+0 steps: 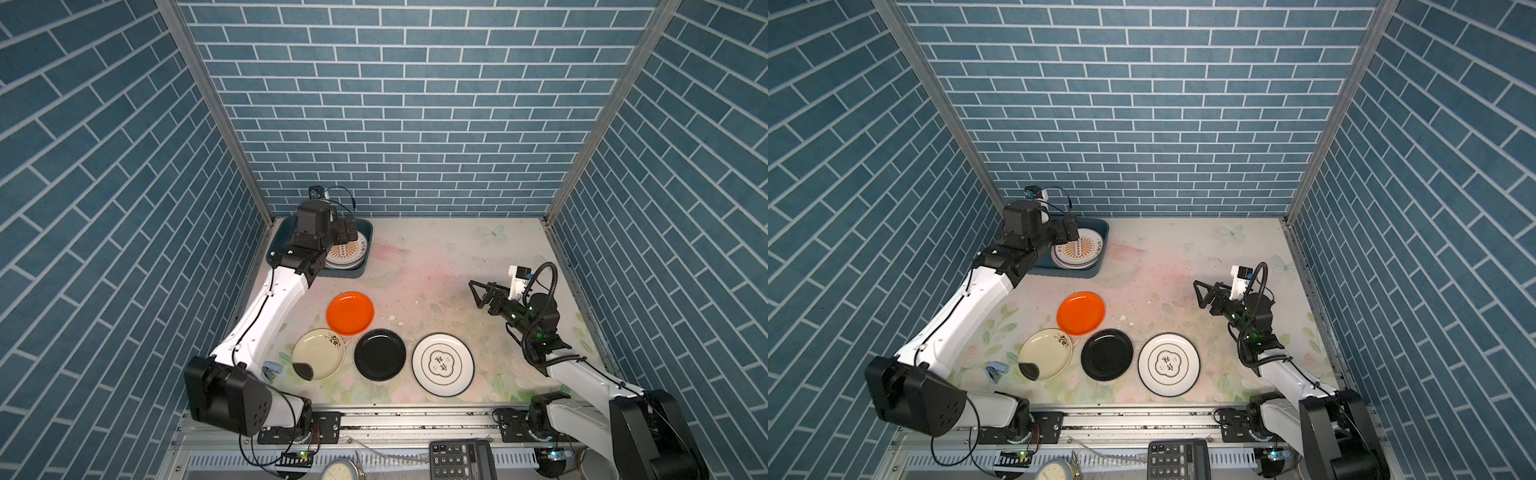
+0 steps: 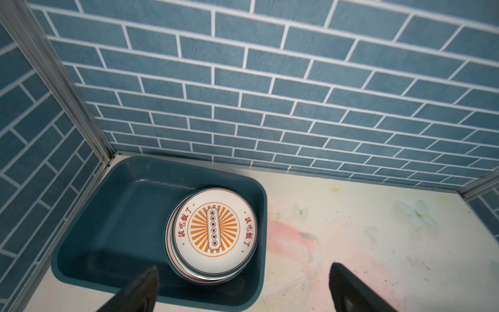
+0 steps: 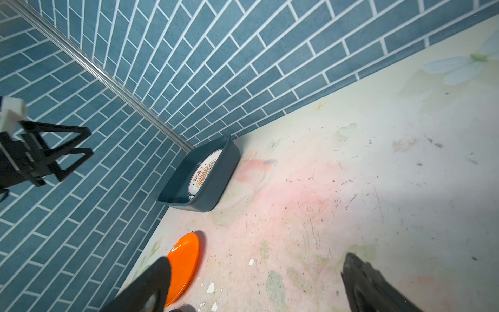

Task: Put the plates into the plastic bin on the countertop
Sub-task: 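Withdraw the left gripper from the bin while the right gripper nears the emblem plate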

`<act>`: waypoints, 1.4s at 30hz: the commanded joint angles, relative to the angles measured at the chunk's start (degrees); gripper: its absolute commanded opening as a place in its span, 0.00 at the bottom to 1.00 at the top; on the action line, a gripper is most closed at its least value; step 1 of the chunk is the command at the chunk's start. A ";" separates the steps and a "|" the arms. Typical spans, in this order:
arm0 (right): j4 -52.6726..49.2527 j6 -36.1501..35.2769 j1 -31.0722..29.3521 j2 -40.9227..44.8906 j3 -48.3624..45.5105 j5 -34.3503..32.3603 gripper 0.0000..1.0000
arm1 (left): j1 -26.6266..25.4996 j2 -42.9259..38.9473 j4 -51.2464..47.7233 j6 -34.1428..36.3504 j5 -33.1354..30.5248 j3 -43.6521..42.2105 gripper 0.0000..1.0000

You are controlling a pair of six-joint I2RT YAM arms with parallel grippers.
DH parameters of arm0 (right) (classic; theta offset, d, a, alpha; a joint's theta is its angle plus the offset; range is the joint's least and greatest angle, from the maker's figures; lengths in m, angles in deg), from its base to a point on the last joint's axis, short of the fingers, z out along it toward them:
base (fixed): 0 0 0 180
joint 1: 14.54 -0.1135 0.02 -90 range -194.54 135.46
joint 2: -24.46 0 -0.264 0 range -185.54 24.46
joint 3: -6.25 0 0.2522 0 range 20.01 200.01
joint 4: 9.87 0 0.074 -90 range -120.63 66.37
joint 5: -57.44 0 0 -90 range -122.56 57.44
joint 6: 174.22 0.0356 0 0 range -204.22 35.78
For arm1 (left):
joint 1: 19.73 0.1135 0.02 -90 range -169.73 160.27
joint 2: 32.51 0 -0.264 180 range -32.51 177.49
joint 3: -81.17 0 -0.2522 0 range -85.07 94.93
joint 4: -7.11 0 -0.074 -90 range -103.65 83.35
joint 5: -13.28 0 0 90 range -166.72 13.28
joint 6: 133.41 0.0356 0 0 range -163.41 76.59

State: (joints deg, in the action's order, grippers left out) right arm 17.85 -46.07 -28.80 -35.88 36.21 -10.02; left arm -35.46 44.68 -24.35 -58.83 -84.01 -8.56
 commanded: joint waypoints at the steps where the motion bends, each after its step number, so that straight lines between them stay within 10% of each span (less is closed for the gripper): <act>1: -3.79 -3.73 -0.11 2.11 -0.16 -2.44 0.99 | -0.84 -4.73 -2.46 -2.35 2.23 -3.75 0.99; 19: -36.26 -13.67 0.03 14.50 9.31 -24.10 0.99 | -1.05 -26.62 -0.02 -14.38 15.41 -29.84 1.00; 42: -67.93 -16.11 0.02 10.45 20.23 -6.33 0.93 | -0.93 -19.82 24.29 -14.23 34.59 -41.72 0.99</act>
State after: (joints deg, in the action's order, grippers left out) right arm -46.46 -61.12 -28.78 -24.23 54.99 -19.63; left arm -36.27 24.24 -6.10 -72.75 -54.59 -49.34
